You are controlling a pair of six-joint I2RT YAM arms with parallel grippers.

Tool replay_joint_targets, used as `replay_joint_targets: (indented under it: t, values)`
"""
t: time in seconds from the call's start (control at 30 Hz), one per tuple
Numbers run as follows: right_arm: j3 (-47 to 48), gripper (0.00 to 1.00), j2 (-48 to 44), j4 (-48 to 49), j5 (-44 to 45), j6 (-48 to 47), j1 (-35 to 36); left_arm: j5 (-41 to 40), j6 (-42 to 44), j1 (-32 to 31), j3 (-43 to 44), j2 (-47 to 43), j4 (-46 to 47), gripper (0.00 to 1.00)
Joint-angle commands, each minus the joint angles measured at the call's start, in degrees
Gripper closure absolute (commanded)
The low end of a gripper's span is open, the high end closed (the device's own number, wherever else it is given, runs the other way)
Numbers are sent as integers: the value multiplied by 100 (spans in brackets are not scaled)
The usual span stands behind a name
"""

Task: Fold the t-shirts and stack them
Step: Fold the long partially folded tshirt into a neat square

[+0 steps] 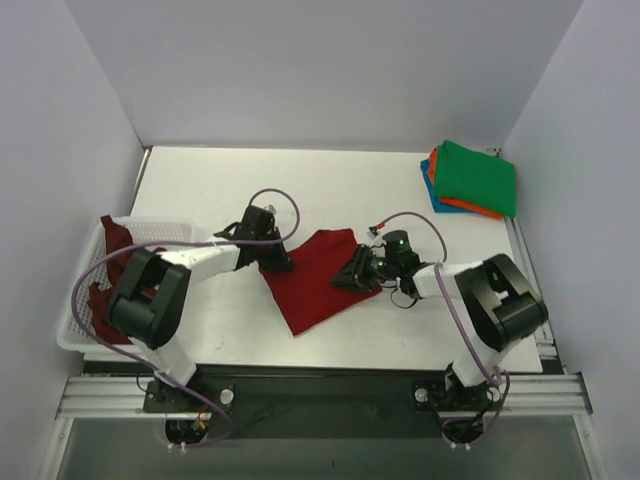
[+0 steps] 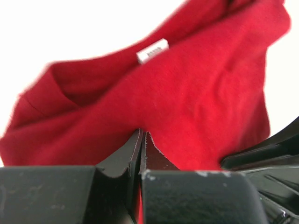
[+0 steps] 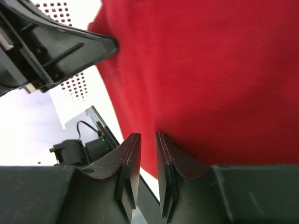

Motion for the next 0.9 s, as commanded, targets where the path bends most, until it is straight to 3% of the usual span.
replay_joint_targets:
  t: [0.0,0.3,0.43,0.6,0.73,0.87]
  values:
    - [-604,80,581,1567,-164,826,-44,156,-18,109,6,208,486,100]
    - [-1231,81,574,822,768,195,-80,262,219,373,119,270,337,100]
    - [-1319,81,469,1233,750,710,-10,297,448,382,488,138,21,100]
    - [-1758,81,-198,1534,1950,1591,736,349,606,365,893,-90,-410,100]
    - [-1574,80,-577,1062,2683,1715,1580,393,563,242,832,-511,-507,98]
    - [-1161,78,-1120,261,2631,1434,1380,358,413,-100,534,-1012,-525,96]
